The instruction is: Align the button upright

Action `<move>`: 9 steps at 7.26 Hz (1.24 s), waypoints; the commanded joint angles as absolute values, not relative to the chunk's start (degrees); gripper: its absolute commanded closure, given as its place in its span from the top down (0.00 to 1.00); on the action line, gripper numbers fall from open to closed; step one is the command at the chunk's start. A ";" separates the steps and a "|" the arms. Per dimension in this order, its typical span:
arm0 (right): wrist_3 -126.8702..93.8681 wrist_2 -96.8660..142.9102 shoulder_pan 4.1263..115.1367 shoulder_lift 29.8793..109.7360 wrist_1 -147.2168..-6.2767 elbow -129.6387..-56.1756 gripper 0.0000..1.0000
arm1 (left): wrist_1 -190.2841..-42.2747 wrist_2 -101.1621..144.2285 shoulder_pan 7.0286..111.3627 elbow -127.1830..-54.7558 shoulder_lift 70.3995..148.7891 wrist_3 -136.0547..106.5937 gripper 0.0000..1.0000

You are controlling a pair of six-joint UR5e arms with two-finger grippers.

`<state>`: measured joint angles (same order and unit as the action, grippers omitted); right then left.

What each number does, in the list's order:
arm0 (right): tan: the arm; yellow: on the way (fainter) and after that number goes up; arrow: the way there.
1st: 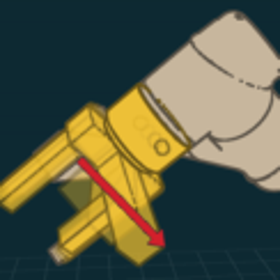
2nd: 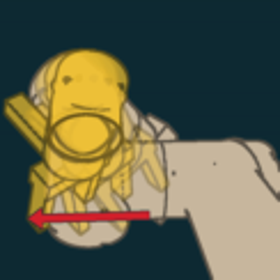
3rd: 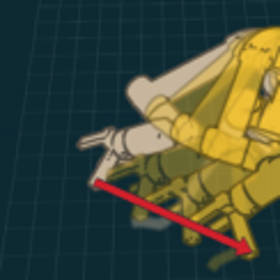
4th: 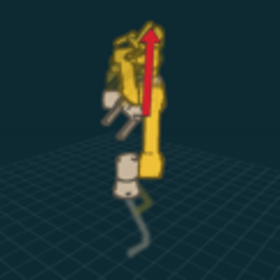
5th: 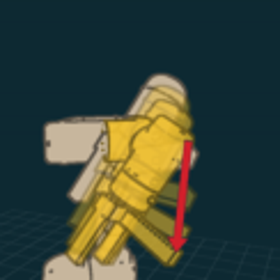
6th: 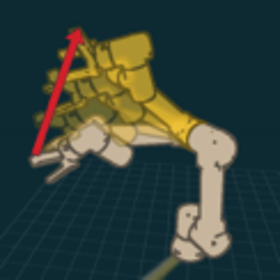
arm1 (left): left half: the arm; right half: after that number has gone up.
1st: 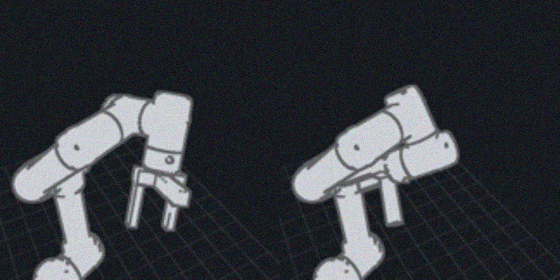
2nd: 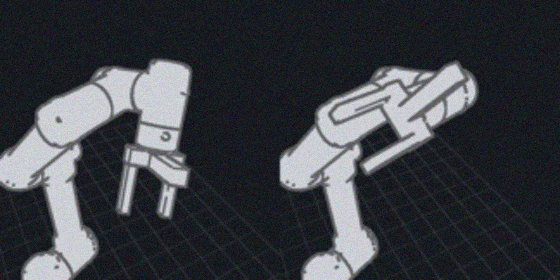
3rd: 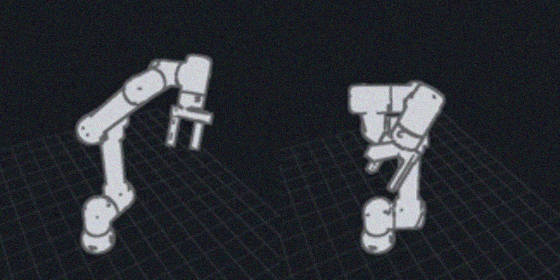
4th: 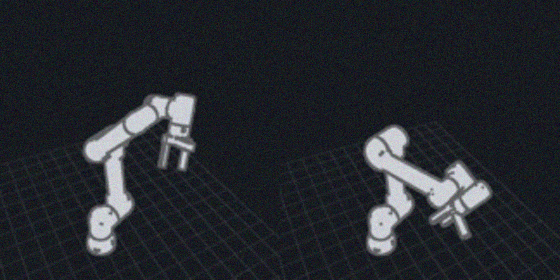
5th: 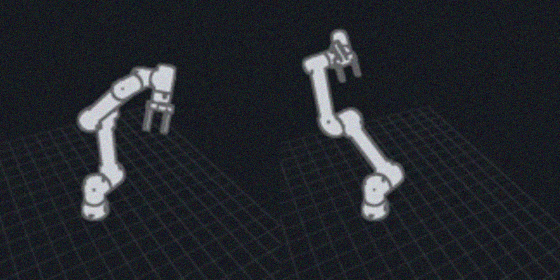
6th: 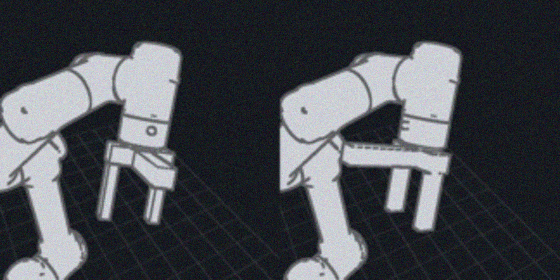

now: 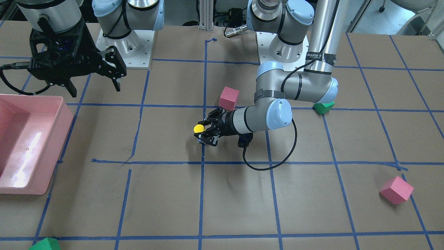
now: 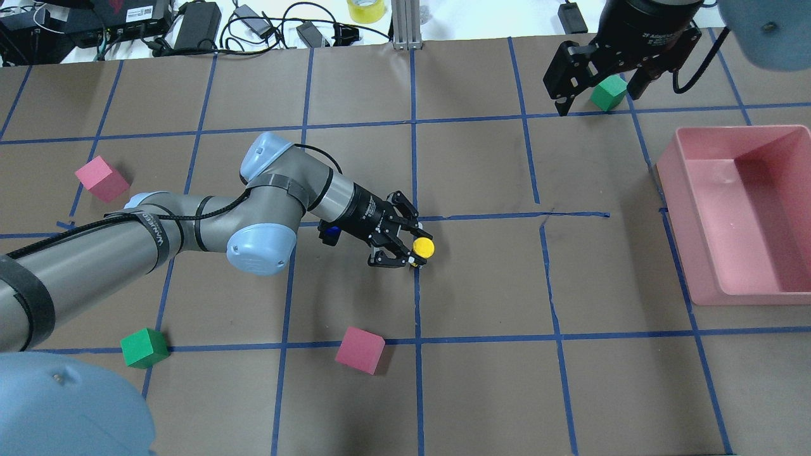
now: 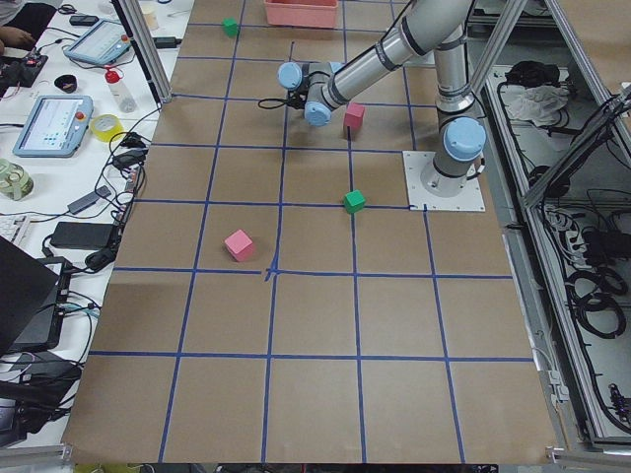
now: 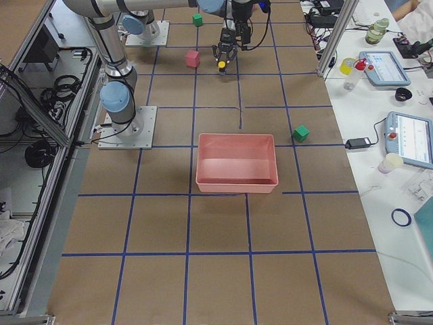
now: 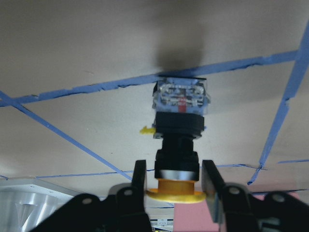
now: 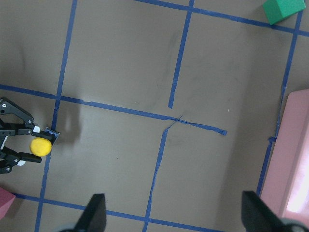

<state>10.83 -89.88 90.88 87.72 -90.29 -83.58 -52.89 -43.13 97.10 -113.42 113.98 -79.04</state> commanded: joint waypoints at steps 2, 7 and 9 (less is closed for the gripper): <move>10.55 -89.74 90.88 87.71 -90.26 -83.76 1.00 | -53.52 -43.24 96.86 -112.77 114.08 -79.98 1.00; 10.29 -89.91 90.88 87.71 -90.26 -83.76 1.00 | -63.85 -60.43 94.67 -99.89 108.29 -74.51 0.98; 9.93 -89.65 90.97 87.63 -90.26 -83.76 1.00 | -79.82 -70.17 90.20 -93.28 105.14 -51.71 1.00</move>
<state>10.13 -89.79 90.90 87.66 -90.27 -83.76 -70.93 -64.14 92.80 -97.30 107.21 -64.71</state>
